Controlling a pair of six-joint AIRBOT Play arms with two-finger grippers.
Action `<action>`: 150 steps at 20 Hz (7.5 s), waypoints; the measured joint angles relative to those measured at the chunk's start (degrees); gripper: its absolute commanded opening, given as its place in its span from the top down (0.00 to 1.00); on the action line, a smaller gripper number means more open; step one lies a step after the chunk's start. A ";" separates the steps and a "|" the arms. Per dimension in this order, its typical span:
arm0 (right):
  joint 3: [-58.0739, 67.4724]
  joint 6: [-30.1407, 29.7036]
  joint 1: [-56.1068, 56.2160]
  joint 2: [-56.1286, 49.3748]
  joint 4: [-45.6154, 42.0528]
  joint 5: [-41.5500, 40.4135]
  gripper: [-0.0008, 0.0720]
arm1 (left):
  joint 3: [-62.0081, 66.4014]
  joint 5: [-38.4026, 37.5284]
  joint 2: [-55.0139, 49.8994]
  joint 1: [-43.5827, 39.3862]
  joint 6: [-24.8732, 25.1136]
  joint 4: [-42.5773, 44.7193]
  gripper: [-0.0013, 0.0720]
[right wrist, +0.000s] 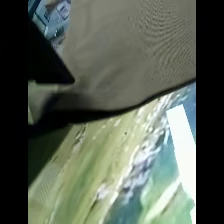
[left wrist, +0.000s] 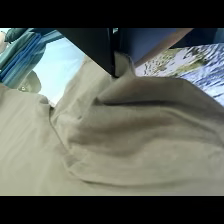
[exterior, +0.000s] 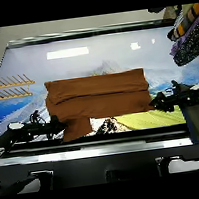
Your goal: Fold the clothes and pants, and hang the long-sleeved shirts on hangers.
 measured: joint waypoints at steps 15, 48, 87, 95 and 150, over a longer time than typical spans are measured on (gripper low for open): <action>-0.50 5.92 2.43 19.89 -8.48 15.89 0.95 | 7.30 -22.80 15.26 13.86 -3.34 16.46 0.97; 12.92 6.36 10.75 -1.53 -2.69 -12.44 0.50 | 70.73 -25.07 -40.09 -1.05 -7.76 24.96 0.70; 25.40 8.11 8.33 1.51 -4.22 4.57 0.95 | 80.78 -25.44 -40.39 -12.52 -16.79 26.93 0.96; 32.44 14.29 8.35 11.45 -11.04 9.38 0.95 | 79.03 -7.72 -47.56 -32.65 -19.02 10.58 0.97; 33.27 36.41 56.94 -8.09 -2.05 -25.70 0.41 | 80.00 -32.96 -15.52 5.33 -13.92 27.71 0.97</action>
